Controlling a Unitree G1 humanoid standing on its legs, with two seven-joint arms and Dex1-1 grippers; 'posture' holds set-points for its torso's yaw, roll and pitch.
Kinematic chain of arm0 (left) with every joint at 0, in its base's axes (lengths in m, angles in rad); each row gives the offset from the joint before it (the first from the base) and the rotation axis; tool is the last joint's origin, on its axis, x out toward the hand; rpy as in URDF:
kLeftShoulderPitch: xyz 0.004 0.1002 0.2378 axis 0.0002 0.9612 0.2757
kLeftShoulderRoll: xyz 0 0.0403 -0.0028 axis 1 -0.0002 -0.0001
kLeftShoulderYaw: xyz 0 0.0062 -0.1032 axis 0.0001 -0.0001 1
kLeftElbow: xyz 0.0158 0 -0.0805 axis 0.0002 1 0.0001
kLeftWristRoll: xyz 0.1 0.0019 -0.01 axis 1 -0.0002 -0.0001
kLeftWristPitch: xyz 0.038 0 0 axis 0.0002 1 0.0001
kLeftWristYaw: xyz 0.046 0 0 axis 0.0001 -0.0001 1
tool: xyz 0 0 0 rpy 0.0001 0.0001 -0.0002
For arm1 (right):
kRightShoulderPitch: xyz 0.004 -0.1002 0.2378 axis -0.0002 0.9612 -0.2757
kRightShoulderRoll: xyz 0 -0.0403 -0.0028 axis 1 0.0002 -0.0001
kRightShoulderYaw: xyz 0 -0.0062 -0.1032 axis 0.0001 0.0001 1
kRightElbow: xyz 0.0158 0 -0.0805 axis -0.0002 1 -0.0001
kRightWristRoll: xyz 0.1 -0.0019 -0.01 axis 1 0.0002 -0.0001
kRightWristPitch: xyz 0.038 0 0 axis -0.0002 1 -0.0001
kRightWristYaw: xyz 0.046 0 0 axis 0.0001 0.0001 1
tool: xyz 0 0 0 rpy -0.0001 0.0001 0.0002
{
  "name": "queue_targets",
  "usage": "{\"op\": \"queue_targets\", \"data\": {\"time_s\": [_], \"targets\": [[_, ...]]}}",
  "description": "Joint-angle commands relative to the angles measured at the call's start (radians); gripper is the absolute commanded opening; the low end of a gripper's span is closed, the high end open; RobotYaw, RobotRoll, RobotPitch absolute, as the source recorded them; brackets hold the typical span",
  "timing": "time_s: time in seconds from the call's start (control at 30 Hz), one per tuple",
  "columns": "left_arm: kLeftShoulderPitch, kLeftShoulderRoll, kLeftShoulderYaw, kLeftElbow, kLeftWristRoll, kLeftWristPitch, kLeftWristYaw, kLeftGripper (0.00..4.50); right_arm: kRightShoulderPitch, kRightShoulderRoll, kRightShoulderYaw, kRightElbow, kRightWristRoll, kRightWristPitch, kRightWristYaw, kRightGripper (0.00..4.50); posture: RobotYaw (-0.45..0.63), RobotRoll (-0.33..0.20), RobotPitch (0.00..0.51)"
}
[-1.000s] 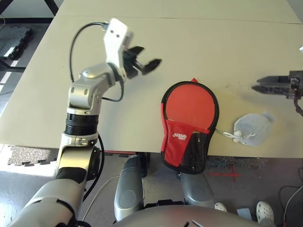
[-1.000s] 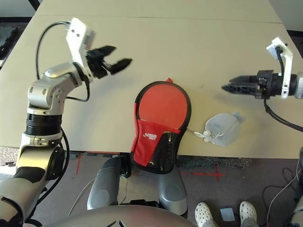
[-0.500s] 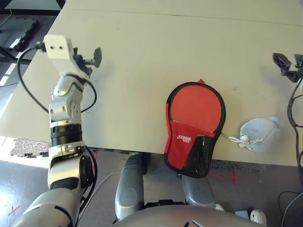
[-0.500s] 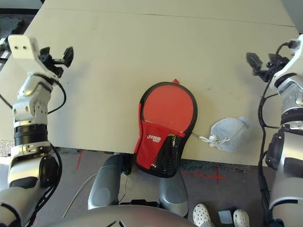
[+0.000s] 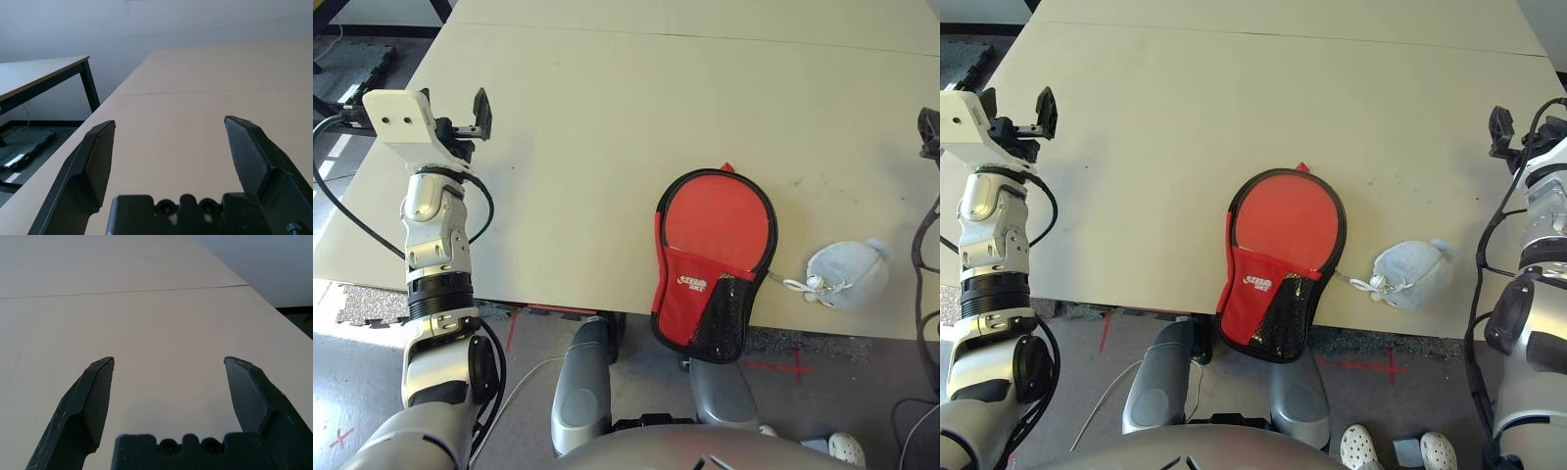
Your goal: Store the ping-pong paddle in its case and zip it.
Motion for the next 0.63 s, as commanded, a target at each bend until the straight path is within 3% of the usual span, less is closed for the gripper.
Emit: {"op": "queue_targets", "data": {"time_s": [0.03, 0.27, 0.63], "targets": [[0.022, 0.005, -0.006, 0.005, 0.009, -0.027, 0.008, 4.50, 0.019, 0.012, -0.026, 0.018, -0.011, -0.016, -0.009, 4.47, 0.04, 0.000, 0.214], [0.038, 0.001, -0.012, -0.007, 0.008, -0.026, 0.015, 4.50, 0.010, 0.042, -0.033, 0.023, -0.019, -0.016, -0.017, 4.47, 0.06, 0.000, 0.212], [0.029, 0.020, -0.020, 0.010, 0.002, -0.011, 0.003, 4.50, 0.010, 0.060, -0.026, 0.016, -0.035, -0.004, -0.007, 4.47, 0.04, 0.000, 0.250]]}}
